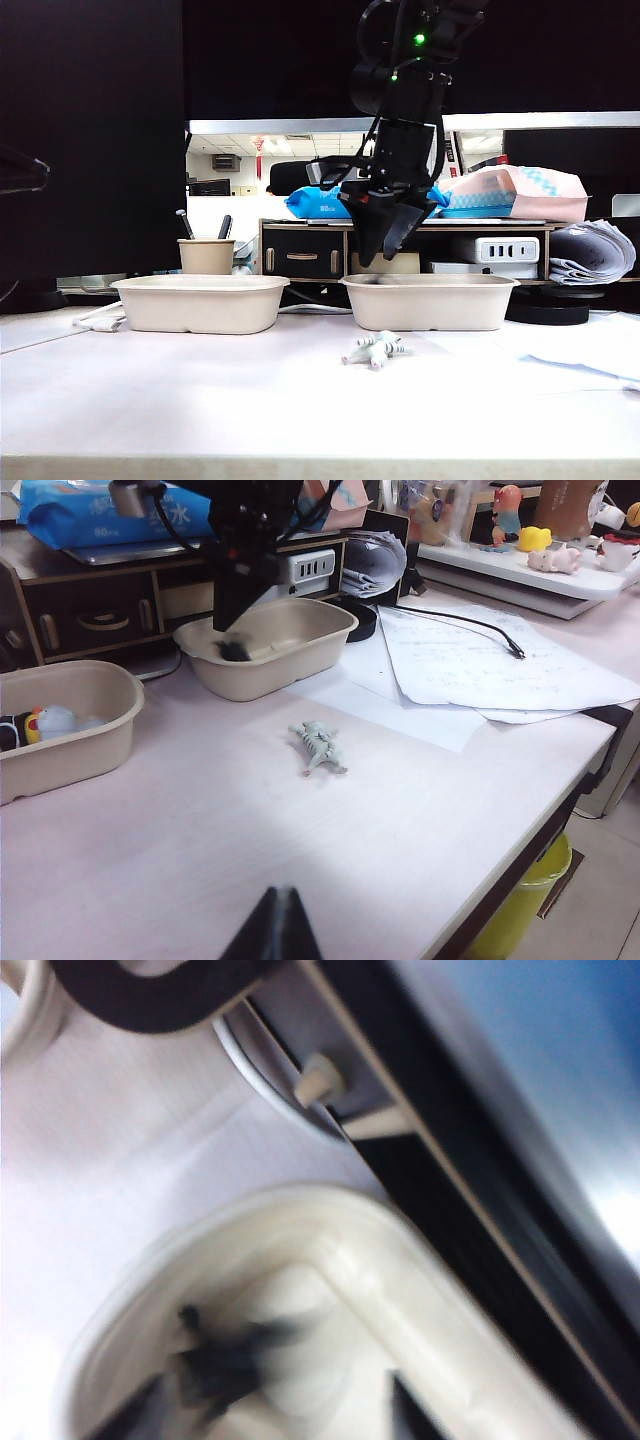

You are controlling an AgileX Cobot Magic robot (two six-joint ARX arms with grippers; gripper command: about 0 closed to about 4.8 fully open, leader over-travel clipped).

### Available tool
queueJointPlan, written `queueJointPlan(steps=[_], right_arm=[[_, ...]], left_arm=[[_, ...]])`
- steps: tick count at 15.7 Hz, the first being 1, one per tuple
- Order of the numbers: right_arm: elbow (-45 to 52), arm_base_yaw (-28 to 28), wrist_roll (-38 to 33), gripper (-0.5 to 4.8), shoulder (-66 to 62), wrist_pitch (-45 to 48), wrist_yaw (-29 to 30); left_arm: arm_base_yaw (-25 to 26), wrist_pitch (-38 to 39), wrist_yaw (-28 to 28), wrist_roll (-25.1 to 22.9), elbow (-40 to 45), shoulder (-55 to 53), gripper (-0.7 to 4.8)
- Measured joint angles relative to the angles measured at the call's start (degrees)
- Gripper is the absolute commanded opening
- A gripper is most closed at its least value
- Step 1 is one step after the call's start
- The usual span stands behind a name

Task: Put the dolls with similar sizes into the same paper box, while dolls with different sizes go into separate paper boxes.

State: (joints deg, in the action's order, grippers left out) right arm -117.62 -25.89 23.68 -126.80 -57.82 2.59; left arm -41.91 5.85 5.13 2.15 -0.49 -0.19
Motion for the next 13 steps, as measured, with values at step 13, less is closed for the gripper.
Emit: queueJointPlan(steps=[13], right_arm=[[-4.52,-11.37,-38.45,2.79,3.69,-21.51,0.48]], left_arm=[[0.42,0.37,-0.02,0.0,0.0,-22.36,-0.05]])
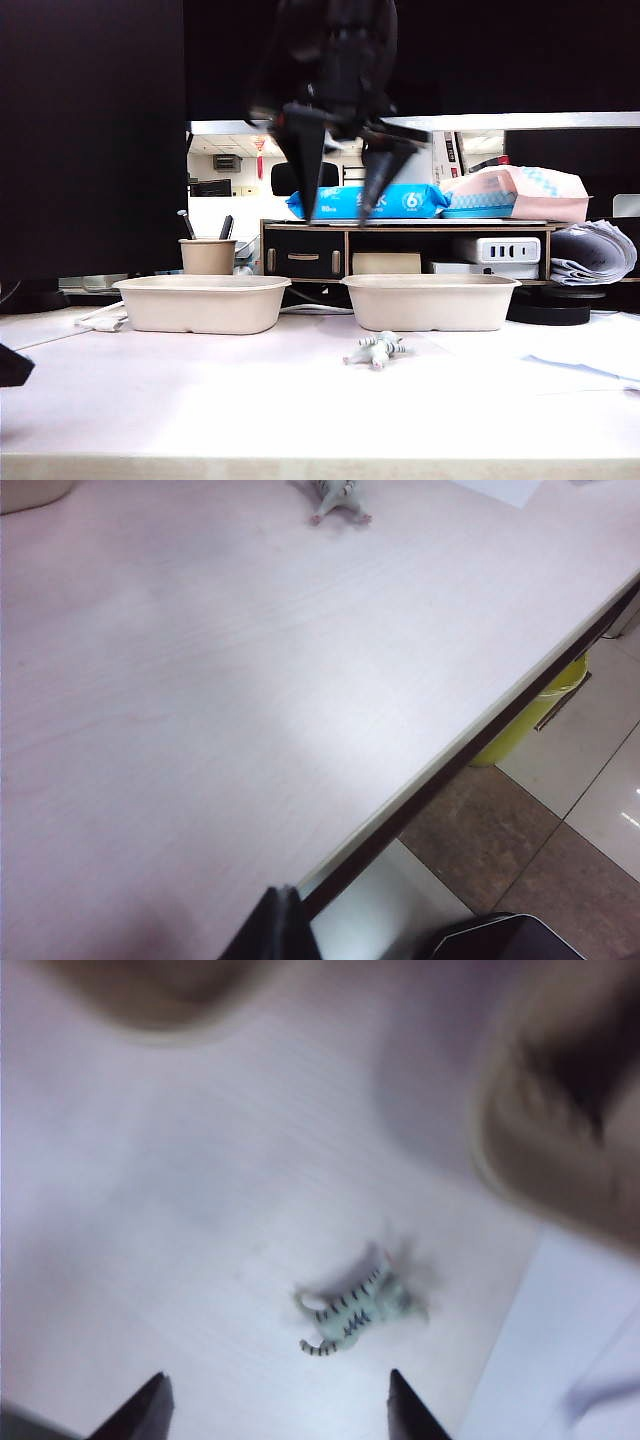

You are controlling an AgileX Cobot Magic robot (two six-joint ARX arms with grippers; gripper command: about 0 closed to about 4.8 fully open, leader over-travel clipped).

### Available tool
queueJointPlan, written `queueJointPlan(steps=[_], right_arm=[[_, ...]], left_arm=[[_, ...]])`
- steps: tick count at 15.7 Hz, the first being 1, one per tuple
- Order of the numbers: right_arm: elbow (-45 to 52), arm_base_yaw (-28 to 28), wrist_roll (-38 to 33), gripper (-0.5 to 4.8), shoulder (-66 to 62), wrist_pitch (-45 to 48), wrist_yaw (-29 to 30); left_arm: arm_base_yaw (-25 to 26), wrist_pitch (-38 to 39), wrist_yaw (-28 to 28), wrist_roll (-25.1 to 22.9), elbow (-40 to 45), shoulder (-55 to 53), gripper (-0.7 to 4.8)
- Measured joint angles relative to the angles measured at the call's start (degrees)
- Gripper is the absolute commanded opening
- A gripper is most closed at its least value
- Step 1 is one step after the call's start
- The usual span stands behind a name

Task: Put the dolls with similar sizes into the same paper box, while dolls with different sizes go into separate paper boxes.

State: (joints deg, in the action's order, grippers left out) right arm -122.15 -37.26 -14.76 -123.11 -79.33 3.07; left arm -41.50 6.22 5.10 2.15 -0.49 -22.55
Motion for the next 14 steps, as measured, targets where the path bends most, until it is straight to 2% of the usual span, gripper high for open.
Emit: queueJointPlan(steps=[3,6,9,14], right_arm=[[6.97,-0.35,-10.27,2.79,-0.02,-0.15,0.26],[11.52,-1.51,-17.62,2.7,-0.15,-0.11,0.52],[12.94,-2.93,-20.87,2.52,-0.24,-0.17,-2.34],[14.25,-2.84,-26.21,2.52,-0.72,1.99,-7.17]], left_arm=[[2.69,0.02,0.22,0.0,0.0,0.11,-0.05],[3.3,0.02,-0.68,0.0,0.0,5.33,-0.05],[4.28,0.02,-0.85,0.0,0.0,8.59,-0.05],[3.39,0.02,-1.22,0.0,0.0,9.79,-0.05]])
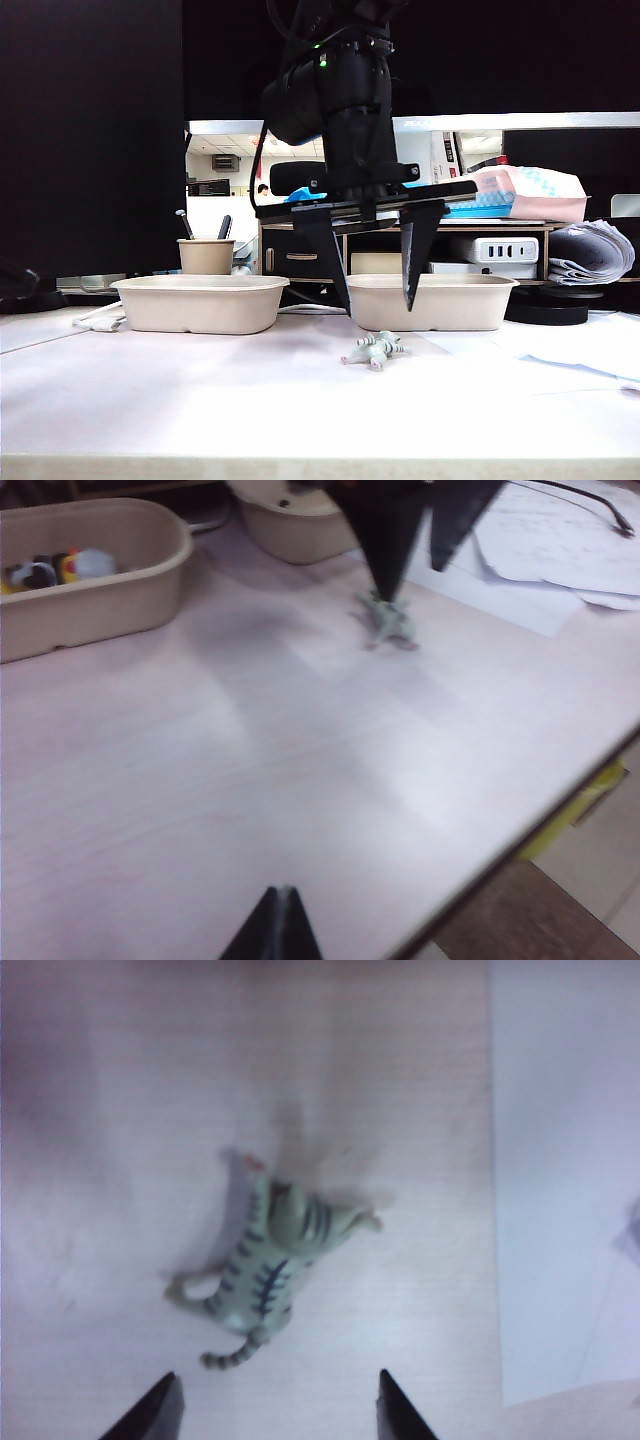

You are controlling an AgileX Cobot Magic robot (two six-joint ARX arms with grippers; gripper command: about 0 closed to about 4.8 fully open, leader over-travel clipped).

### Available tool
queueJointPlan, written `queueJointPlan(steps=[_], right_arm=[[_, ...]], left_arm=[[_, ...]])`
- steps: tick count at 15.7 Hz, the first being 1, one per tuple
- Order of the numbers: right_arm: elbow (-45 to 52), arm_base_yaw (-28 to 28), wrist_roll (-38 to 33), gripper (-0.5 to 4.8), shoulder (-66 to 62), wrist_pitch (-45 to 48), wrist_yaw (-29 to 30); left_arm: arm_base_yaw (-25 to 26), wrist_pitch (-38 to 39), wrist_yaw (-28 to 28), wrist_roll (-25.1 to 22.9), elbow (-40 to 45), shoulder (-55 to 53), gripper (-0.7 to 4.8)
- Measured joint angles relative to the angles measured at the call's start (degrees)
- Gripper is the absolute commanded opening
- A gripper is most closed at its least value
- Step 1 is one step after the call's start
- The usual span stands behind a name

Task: Put the dolls with similar sizes into the same paper box, while dolls with different sizes go into separate paper boxes.

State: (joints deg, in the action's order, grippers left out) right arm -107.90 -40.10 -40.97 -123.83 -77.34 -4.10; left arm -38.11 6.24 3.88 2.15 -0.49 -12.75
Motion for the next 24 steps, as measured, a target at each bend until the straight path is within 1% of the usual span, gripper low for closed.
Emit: queueJointPlan(steps=[3,5,7,9,11,14,23,24], right_arm=[[0.02,0.68,-2.19,2.49,-1.46,2.95,-0.24],[0.02,0.92,-3.41,2.06,-2.03,4.72,-0.24],[0.02,0.9,-3.61,2.08,-2.64,5.22,-0.42],[0.26,0.92,-3.74,2.12,-2.95,5.27,-0.87],[0.26,0.96,-4.39,2.12,-2.95,4.63,-0.9],[0.26,0.96,-5.4,2.11,-2.95,2.45,-1.73],[0.17,0.72,-7.93,2.09,-4.96,5.4,-1.9],[0.09,0.68,-7.96,1.86,-5.03,5.38,-1.92]], left_arm=[[-1.18,0.02,0.02,0.0,0.0,1.79,-0.05],[-0.92,-0.02,0.02,0.0,0.0,3.43,-0.05],[-0.11,0.0,0.2,0.0,0.0,4.79,-0.05],[3.58,-0.02,0.15,0.0,0.0,6.45,-0.05],[5.55,-0.02,0.07,0.0,0.0,6.62,-0.05],[5.6,0.0,-0.13,0.0,0.0,6.73,-0.05],[5.6,0.0,-0.15,0.0,0.0,8.57,-0.05],[5.6,0.0,-0.13,0.0,0.0,8.57,-0.05]])
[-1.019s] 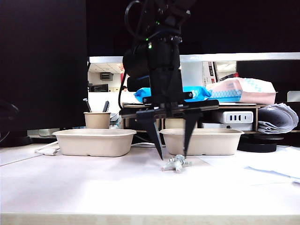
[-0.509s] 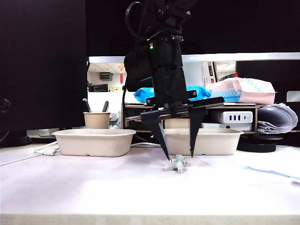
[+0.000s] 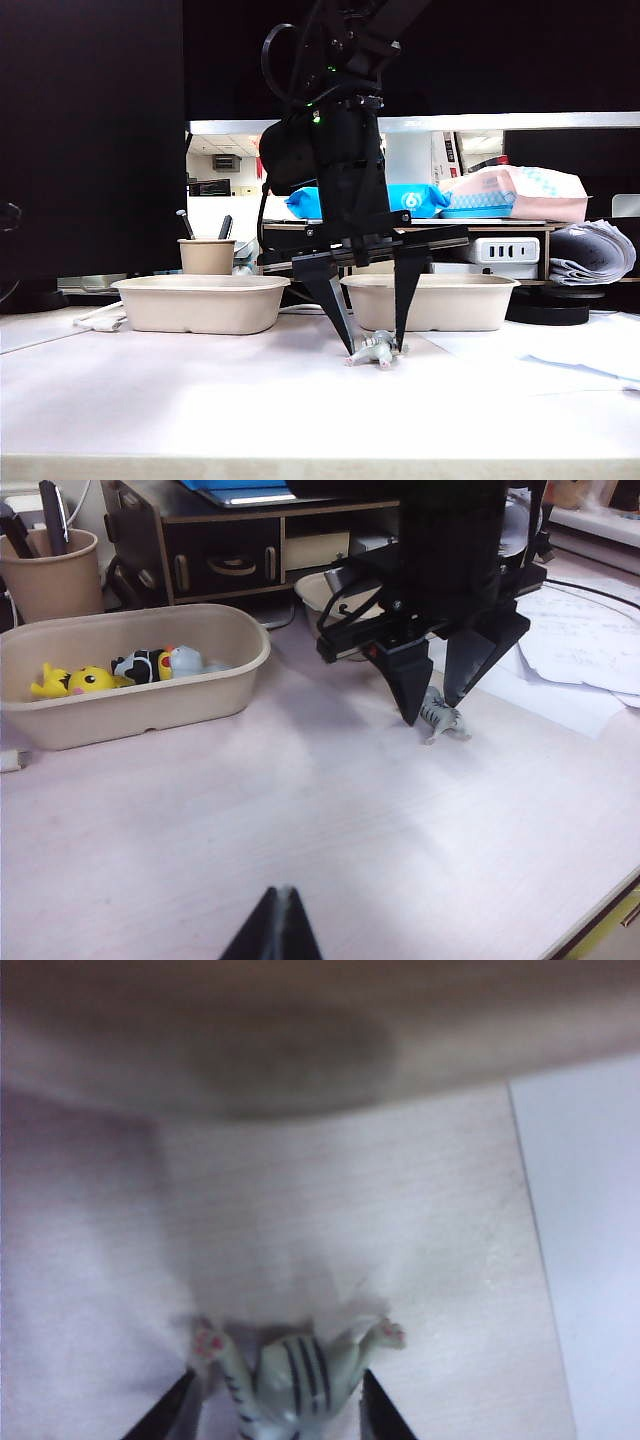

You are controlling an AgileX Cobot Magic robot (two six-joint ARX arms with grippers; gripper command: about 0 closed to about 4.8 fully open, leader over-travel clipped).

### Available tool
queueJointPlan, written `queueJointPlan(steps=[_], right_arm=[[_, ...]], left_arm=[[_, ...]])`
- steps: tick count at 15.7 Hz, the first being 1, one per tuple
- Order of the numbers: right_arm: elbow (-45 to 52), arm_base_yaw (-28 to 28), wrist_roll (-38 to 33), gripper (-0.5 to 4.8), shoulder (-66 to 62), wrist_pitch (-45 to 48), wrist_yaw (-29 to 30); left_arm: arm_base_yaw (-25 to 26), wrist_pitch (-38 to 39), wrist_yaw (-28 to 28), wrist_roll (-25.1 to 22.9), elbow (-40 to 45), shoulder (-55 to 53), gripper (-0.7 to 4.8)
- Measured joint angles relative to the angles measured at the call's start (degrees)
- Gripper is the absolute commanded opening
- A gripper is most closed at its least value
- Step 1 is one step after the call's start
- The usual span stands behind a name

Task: Put the dolls with similar sizes into the same paper box, while dolls with different sizes go into separate paper boxes.

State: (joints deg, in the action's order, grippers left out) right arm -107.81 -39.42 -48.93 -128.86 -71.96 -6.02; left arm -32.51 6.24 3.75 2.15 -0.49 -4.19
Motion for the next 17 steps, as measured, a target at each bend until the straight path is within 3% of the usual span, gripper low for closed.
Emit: queueJointPlan(steps=[4,13,17], right_arm=[[-0.37,-0.42,0.02,0.36,-0.37,0.52,0.26],[0.2,0.74,1.16,0.34,2.75,0.92,-3.08],[0.17,4.11,2.89,0.35,8.02,4.98,-4.85]], left_arm=[[0.0,0.0,0.0,0.0,0.0,0.0,-0.05],[-0.2,0.02,-0.07,0.0,0.0,-0.07,-0.05],[-3.56,-0.39,-0.04,0.0,-0.28,-2.6,-0.05]])
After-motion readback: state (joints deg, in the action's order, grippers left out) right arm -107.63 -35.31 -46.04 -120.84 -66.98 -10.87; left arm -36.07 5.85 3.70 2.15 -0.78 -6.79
